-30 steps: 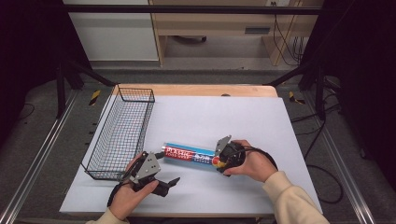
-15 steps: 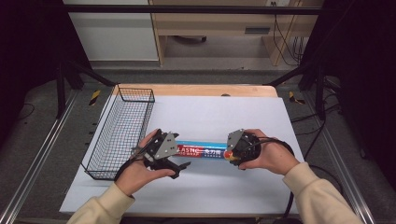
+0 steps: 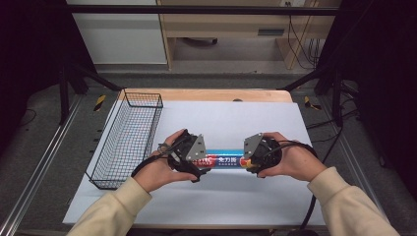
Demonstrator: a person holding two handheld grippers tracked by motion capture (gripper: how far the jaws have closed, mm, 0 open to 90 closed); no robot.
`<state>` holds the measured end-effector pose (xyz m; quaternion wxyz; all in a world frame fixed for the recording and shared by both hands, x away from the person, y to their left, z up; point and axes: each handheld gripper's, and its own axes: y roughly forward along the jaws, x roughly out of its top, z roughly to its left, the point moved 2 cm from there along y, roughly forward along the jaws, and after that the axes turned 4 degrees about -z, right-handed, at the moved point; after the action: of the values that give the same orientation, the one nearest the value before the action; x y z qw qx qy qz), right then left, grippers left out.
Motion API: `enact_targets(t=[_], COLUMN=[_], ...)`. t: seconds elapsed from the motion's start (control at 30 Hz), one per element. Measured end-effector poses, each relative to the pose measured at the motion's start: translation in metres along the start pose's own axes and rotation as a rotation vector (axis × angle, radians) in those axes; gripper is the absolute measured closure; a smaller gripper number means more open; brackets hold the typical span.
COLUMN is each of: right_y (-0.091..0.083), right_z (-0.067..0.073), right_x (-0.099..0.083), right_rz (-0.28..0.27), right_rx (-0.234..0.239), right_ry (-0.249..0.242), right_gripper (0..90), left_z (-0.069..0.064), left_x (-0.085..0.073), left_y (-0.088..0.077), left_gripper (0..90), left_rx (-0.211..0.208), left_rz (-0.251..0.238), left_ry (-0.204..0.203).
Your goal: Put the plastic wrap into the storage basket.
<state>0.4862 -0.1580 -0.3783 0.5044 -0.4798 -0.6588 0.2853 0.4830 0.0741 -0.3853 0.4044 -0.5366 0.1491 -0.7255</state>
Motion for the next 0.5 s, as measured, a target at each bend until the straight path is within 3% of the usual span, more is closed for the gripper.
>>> enact_targets(t=[0.17, 0.5], right_y=[-0.005, -0.011], right_z=[0.000, 0.001], right_x=[0.008, 0.020], right_rz=[-0.002, -0.004], right_rx=[0.013, 0.030], right_ry=[0.000, -0.025], right_gripper=[30.8, 30.9], left_z=[-0.003, -0.006], left_x=[0.002, 0.007], left_y=[0.007, 0.011], left_gripper=[8.8, 16.4], left_rx=[-0.025, -0.061], left_rz=[0.051, 0.148], left_ry=[0.038, 0.075])
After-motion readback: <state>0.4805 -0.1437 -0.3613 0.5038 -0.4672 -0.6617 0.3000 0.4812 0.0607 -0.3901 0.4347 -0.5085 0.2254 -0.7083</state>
